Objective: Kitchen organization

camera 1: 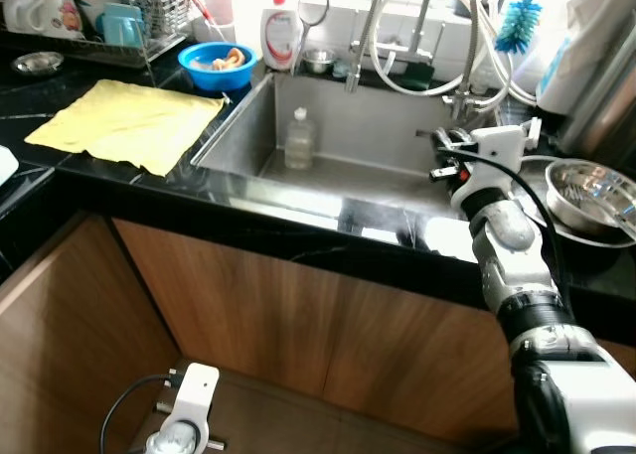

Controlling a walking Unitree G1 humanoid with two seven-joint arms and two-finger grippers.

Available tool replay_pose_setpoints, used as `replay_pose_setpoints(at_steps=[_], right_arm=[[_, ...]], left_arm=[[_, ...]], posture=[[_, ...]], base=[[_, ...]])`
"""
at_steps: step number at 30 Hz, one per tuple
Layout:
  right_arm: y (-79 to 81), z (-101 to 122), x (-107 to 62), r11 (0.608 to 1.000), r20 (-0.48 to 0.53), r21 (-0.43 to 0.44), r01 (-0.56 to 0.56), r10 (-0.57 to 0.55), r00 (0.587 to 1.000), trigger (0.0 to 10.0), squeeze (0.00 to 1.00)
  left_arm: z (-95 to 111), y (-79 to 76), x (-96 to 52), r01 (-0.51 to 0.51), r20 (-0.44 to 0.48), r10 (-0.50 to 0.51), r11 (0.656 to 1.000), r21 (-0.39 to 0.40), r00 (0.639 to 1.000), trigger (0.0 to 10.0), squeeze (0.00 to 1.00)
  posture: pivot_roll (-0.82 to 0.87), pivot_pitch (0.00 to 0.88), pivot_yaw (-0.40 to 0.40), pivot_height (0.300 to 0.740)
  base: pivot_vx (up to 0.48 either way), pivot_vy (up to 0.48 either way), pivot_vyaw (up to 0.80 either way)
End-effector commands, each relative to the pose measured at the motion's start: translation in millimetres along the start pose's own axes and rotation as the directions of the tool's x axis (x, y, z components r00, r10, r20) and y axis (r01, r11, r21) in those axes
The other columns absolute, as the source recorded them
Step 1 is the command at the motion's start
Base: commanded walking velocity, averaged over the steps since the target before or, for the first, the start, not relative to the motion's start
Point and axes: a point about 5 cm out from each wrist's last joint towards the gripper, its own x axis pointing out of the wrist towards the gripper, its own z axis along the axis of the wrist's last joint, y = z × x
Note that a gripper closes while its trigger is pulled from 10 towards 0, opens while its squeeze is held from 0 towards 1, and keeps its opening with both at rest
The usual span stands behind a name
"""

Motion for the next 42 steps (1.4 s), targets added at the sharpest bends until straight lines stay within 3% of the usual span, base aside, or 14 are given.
replay_pose_setpoints(at_steps=[1, 2, 4, 7, 11, 18, 22, 32, 34, 36, 38, 39, 41, 42], right_arm=[[2.5, 17, -8.3, 0.999, 0.082, -0.018, 0.034, -0.032, 0.996, 10.0, 0.0], [2.5, 17, -8.3, 0.999, 0.082, -0.018, 0.034, -0.032, 0.996, 10.0, 0.0], [4.4, 21, -37.5, 0.995, 0.114, -0.056, 0.088, -0.081, 0.99, 10.0, 0.0], [4.2, 21, -47.5, 0.991, 0.109, -0.081, 0.106, -0.097, 0.989, 10.0, 0.0], [2.9, 8, -85.9, 0.981, 0.041, -0.094, 0.172, -0.169, 0.985, 10.0, 0.0], [2.0, -13, -128.5, 0.966, -0.101, -0.179, 0.187, -0.207, 0.973, 10.0, 0.0], [1.5, -22, -138.1, 0.963, -0.146, -0.188, 0.193, -0.222, 0.964, 10.0, 0.0], [1.8, -30, -161.0, 0.95, -0.222, -0.206, 0.235, -0.279, 0.934, 10.0, 0.0], [2.0, -31, -167.1, 0.947, -0.236, -0.205, 0.248, -0.294, 0.926, 10.0, 0.0], [3.6, -29, -168.7, 0.946, -0.239, -0.197, 0.257, -0.301, 0.923, 10.0, 0.0], [4.6, -28, -168.2, 0.947, -0.235, -0.192, 0.258, -0.3, 0.925, 10.0, 0.0], [5.1, -22, -163.5, 0.948, -0.213, -0.185, 0.26, -0.297, 0.931, 10.0, 0.0], [5.6, -18, -158.8, 0.948, -0.193, -0.178, 0.263, -0.296, 0.935, 10.0, 0.0], [5.9, -14, -154.8, 0.948, -0.176, -0.17, 0.268, -0.297, 0.938, 10.0, 0.0]], left_arm=[[-6, -0.6, -1.6, 0.009, -0.021, -0.008, 1.0, 0.028, 1.0, 10.0, 0.0], [-6, -0.6, -1.6, 0.009, -0.021, -0.008, 1.0, 0.028, 1.0, 10.0, 0.0], [-7, -1.0, -1.9, 0.011, -0.021, -0.011, 0.999, 0.032, 1.0, 10.0, 0.0], [-7, -1.0, -1.9, 0.011, -0.019, -0.01, 0.999, 0.032, 1.0, 10.0, 0.0], [-4, -2.2, -1.5, 0.013, -0.003, -0.013, 0.999, 0.044, 1.0, 10.0, 0.0], [35, 20.8, 1.9, -0.078, 0.19, 0.082, 0.997, -0.028, 0.978, 10.0, 0.0], [52, 40.7, -1.3, -0.131, 0.29, 0.158, 0.985, -0.111, 0.944, 10.0, 0.0], [53, 77.3, -25.1, -0.183, 0.46, 0.211, 0.978, -0.105, 0.863, 10.0, 0.0], [56, 85.9, -36.0, -0.199, 0.514, 0.224, 0.975, -0.104, 0.828, 10.0, 0.0], [78, 97.7, -57.8, -0.226, 0.629, 0.25, 0.967, -0.12, 0.736, 10.0, 0.0], [83, 100.2, -63.1, -0.234, 0.653, 0.259, 0.964, -0.126, 0.712, 10.0, 0.0], [103, 101.9, -74.5, -0.236, 0.716, 0.267, 0.961, -0.146, 0.645, 10.0, 0.0], [122, 102.2, -83.5, -0.235, 0.764, 0.27, 0.959, -0.158, 0.586, 10.0, 0.0], [140, 99.8, -89.1, -0.221, 0.802, 0.272, 0.959, -0.179, 0.532, 10.0, 0.0]], posture=[[0.02, 0.0, -0.032, 0.74], [0.02, 0.0, -0.032, 0.74], [0.0, 0.0, -0.034, 0.74], [0.0, 0.0, -0.033, 0.74], [-0.01, 0.0, -0.034, 0.74], [-0.01, 0.0, -0.02, 0.74], [0.0, 0.0, -0.015, 0.74], [0.01, 0.0, 0.004, 0.74], [0.02, 0.005, 0.005, 0.74], [0.03, 0.008, 0.005, 0.74], [0.03, 0.007, 0.004, 0.74], [0.04, 0.004, 0.002, 0.74], [0.05, 0.0, 0.002, 0.74], [0.05, 0.0, 0.001, 0.74]], base=[[0.0, 0.0, 0.0], [0.0, 0.0, 0.0], [0.0, 0.0, 0.0], [0.0, 0.0, 0.0], [0.0, 0.0, 0.0], [0.0, 0.0, 0.0], [0.0, 0.0, 0.0], [0.0, 0.0, 0.0], [0.0, 0.0, 0.0], [0.0, 0.0, 0.0], [0.0, 0.0, 0.0], [0.0, 0.0, 0.0], [0.0, 0.0, 0.0], [0.0, 0.0, 0.0]])
